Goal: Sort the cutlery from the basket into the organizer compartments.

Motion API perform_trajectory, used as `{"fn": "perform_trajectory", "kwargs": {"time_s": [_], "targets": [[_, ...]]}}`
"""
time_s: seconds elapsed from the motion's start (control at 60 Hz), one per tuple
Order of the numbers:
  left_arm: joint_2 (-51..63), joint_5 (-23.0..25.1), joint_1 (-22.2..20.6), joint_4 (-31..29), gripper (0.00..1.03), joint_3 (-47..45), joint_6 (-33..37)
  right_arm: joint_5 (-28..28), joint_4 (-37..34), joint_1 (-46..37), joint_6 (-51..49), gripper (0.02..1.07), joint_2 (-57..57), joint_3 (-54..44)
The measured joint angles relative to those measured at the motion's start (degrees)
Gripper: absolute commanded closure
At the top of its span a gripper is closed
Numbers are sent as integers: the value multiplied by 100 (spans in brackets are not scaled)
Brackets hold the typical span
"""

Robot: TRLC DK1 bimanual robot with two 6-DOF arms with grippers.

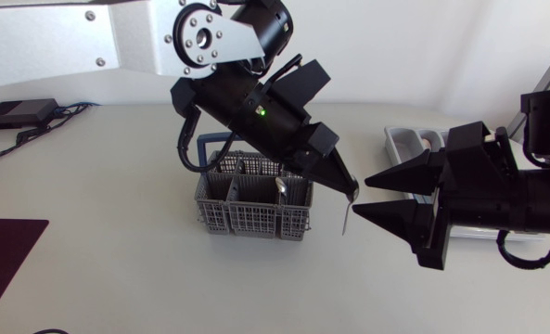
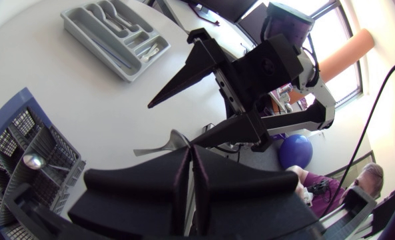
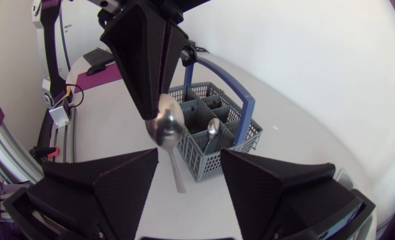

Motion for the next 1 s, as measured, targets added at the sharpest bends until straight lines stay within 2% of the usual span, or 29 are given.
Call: {"fn": "perform_trajectory", "kwargs": {"time_s": [0.383,0.633,0.733,0.817,0.917,0.95,1.0], "targets": [[2,87,-22,-127,100,107,-2,-111,382,46,181,45,0,-289],[2,105,-20,-131,100,107,-2,-122,640,264,348,68,76,-306],[2,105,-20,-131,100,107,0,-122,739,319,367,83,98,-323],[2,105,-20,-131,100,107,0,-125,745,339,367,88,114,-345],[2,105,-20,-131,100,107,-2,-122,745,350,367,89,114,-382],[2,105,-20,-131,100,107,-2,-125,750,348,367,94,114,-400],[2,105,-20,-131,100,107,-2,-122,750,348,367,96,114,-411]]}}
